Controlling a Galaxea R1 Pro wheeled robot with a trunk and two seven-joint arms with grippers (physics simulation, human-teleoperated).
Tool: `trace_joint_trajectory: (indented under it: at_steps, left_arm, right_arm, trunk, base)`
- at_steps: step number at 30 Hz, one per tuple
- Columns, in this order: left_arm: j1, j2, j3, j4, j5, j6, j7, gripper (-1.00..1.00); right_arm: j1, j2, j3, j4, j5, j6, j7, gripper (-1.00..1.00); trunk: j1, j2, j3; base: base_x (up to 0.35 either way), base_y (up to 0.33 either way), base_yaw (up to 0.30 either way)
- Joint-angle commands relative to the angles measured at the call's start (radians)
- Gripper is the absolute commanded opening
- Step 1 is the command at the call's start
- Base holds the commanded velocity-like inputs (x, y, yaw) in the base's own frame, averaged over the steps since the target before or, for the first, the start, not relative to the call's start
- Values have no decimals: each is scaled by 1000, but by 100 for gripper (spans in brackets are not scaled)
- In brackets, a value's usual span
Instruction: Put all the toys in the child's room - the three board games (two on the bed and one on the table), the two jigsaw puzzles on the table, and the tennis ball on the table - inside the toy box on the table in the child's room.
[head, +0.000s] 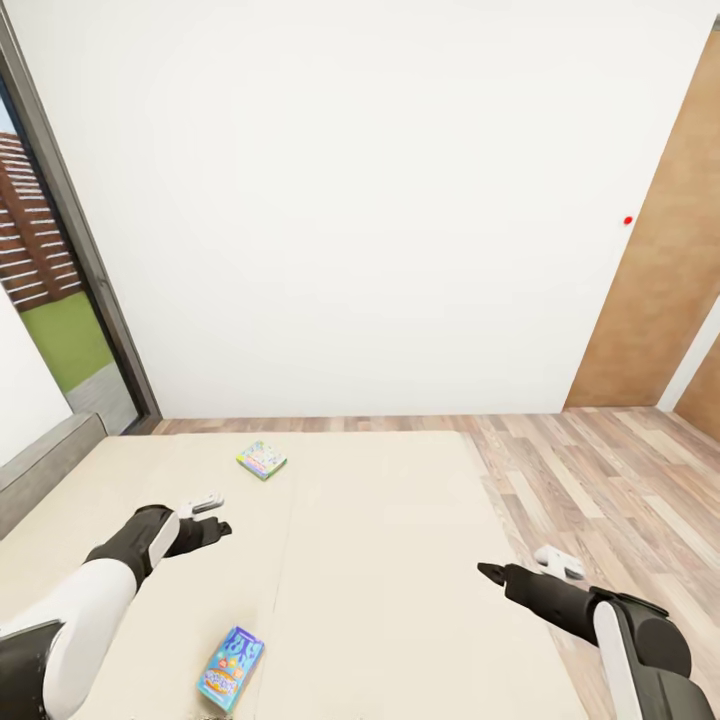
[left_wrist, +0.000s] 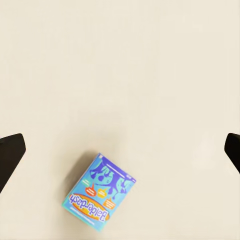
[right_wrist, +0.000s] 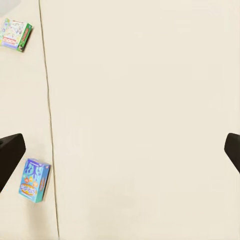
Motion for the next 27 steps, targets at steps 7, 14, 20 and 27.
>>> trace_joint_trajectory:
  at_steps: [7,14,20,27]
  left_arm:
    - [-1,-2,3,34,-3,-25,-3,100]
    - [-1,-3,2,38,-3,-31,-3,100]
    - [-1,-4,2,40,-4,-43,-3,100]
    - [-1,-4,2,40,-4,-46,-5,100]
  right_arm:
    - [2,-25,-11,-7,-24,6,163,100]
    - [7,-73,-37,-2,-26,6,347,100]
    - [8,-80,-54,3,-24,6,396,100]
    - [8,-81,-56,3,-27,6,407,100]
  trunk:
    - [1,-2,-13]
    - [1,-2,-24]
    - [1,-2,-28]
    - [1,-2,-28]
  base:
    - [0,0,0]
    - [0,0,0]
    - [0,0,0]
    - [0,0,0]
